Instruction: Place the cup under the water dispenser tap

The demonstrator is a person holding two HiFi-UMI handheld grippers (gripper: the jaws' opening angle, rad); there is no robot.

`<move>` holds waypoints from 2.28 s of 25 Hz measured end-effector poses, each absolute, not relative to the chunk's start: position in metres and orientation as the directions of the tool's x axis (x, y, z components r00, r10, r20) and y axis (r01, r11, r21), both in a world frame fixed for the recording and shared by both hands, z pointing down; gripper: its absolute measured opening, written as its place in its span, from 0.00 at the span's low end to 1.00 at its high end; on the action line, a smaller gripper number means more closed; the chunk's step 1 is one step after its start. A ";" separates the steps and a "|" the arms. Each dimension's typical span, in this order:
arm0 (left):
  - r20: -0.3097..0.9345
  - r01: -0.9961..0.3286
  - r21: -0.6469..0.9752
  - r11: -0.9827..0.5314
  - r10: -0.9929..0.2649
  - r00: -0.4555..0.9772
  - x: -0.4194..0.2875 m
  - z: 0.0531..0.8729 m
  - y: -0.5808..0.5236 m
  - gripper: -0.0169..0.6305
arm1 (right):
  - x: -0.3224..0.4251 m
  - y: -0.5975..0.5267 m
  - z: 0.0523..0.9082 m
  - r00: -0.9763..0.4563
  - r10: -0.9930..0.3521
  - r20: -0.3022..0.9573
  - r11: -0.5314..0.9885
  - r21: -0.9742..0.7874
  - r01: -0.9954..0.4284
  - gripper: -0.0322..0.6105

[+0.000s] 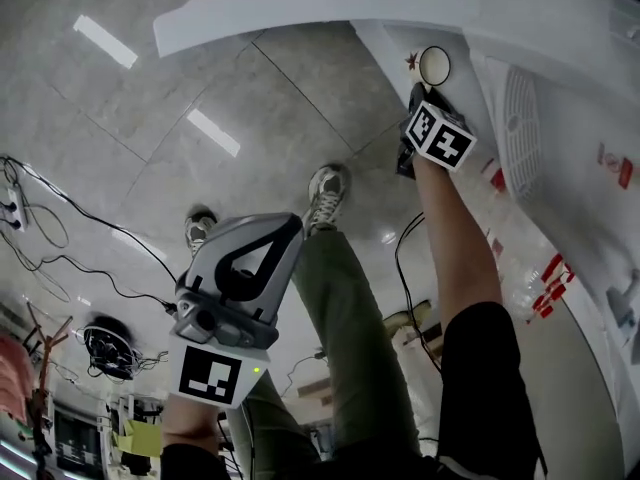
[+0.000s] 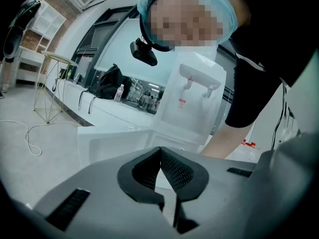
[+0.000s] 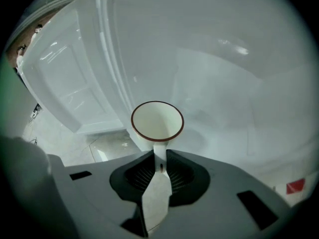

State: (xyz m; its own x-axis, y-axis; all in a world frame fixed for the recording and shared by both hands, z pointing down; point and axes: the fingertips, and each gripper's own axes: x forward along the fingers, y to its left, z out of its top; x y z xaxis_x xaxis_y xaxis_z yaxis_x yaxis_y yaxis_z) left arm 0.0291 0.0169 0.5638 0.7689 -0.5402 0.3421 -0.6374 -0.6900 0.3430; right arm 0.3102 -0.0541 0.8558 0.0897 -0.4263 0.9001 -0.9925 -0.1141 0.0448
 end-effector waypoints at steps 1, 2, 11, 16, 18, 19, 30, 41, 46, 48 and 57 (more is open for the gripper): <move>0.337 -0.629 0.341 -0.699 -0.533 0.776 0.029 0.558 0.018 0.05 | 0.305 -0.047 0.851 0.081 -0.425 0.902 -0.118 0.034 -0.992 0.18; 0.333 -0.619 0.338 -0.709 -0.525 0.783 0.028 0.551 0.020 0.06 | 0.301 -0.040 0.845 0.072 -0.424 0.903 -0.120 0.023 -0.992 0.18; 0.299 -0.554 0.285 -0.782 -0.477 0.827 0.004 0.482 0.034 0.05 | 0.256 0.014 0.777 0.036 -0.433 0.901 -0.163 -0.039 -0.986 0.18; 0.283 -0.503 0.264 -0.823 -0.433 0.856 -0.001 0.436 0.050 0.06 | 0.231 0.042 0.728 0.018 -0.447 0.895 -0.178 -0.069 -0.982 0.18; 0.281 -0.478 0.258 -0.839 -0.408 0.868 -0.003 0.419 0.058 0.05 | 0.223 0.052 0.708 0.012 -0.454 0.891 -0.179 -0.078 -0.981 0.18; 0.281 -0.465 0.254 -0.848 -0.395 0.875 -0.004 0.411 0.061 0.05 | 0.219 0.056 0.697 0.009 -0.459 0.888 -0.177 -0.082 -0.981 0.18; 0.262 -0.376 0.201 -0.905 -0.320 0.910 -0.001 0.321 0.086 0.05 | 0.201 0.086 0.571 -0.033 -0.511 0.859 -0.095 -0.094 -0.991 0.18; 0.258 -0.336 0.153 -0.929 -0.290 0.922 0.020 0.257 0.089 0.05 | 0.217 0.060 0.462 -0.056 -0.574 0.817 0.056 -0.029 -0.998 0.18; 0.281 -0.364 0.166 -0.917 -0.309 0.908 0.031 0.244 0.087 0.05 | 0.237 0.030 0.442 -0.031 -0.598 0.801 0.107 0.041 -0.993 0.18; 0.284 -0.374 0.178 -0.910 -0.317 0.905 0.038 0.241 0.086 0.06 | 0.245 0.018 0.441 -0.019 -0.598 0.801 0.120 0.066 -0.991 0.18; 0.293 -0.401 0.216 -0.891 -0.332 0.897 0.058 0.252 0.078 0.06 | 0.264 -0.017 0.458 0.013 -0.600 0.800 0.175 0.147 -0.974 0.18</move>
